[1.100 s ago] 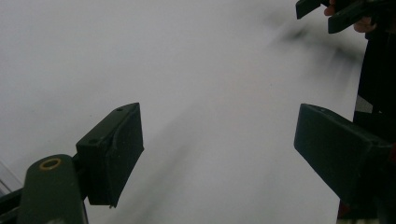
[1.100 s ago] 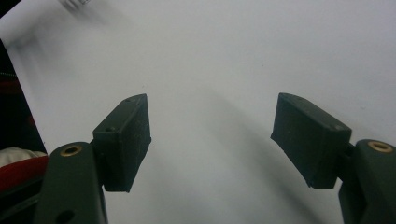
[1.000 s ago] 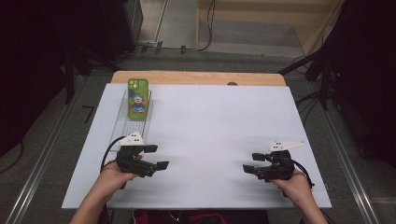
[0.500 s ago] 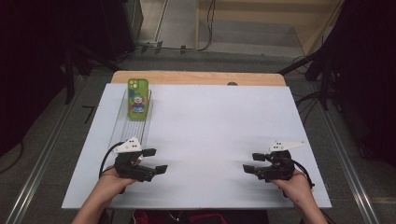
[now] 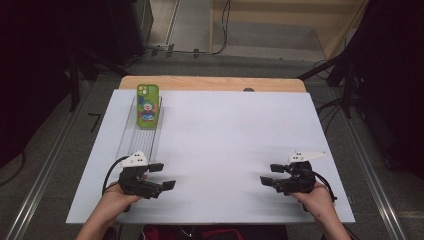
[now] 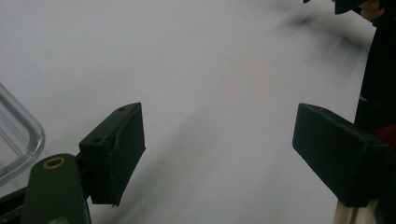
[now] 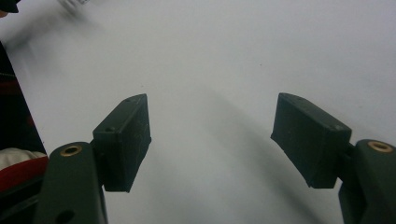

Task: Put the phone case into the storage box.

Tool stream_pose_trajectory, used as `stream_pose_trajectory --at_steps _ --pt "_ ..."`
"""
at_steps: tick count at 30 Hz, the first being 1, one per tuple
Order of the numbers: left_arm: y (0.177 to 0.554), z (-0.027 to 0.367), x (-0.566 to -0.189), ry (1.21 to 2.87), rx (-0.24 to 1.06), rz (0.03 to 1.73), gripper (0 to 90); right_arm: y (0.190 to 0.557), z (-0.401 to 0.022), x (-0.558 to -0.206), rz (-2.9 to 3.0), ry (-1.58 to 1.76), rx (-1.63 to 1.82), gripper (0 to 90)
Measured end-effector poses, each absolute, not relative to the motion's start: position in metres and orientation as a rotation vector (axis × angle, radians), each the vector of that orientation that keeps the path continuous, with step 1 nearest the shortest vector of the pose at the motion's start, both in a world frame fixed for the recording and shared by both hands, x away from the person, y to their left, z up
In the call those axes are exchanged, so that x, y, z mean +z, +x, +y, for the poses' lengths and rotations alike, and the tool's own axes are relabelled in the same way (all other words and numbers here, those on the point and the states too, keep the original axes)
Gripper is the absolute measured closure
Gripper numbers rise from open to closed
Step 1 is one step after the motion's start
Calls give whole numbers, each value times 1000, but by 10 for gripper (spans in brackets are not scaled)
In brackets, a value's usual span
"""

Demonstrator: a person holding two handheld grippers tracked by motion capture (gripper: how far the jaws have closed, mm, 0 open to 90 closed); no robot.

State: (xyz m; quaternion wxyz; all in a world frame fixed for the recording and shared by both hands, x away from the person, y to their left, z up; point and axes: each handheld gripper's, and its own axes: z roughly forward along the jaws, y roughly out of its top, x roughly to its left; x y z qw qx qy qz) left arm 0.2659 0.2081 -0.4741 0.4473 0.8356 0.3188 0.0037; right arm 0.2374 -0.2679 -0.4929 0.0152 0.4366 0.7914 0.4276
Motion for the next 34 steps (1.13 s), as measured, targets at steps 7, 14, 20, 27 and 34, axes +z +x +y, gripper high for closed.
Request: stream_pose_trajectory --at_steps 7,14,20,27,34 --pt "266 211 -477 2075 14 786 182 238 -268 -493 2463 1357 1331 261" --pt "266 211 -477 2072 14 784 185 237 -268 -493 2467 1355 1330 261" --pt "266 211 -477 2071 11 784 185 237 -268 -493 2466 1355 1330 261" --pt "266 211 -477 2071 11 783 185 237 -268 -493 2466 1356 1329 261" --pt "266 212 -477 2072 2 783 186 237 -268 -493 2467 1356 1329 261"
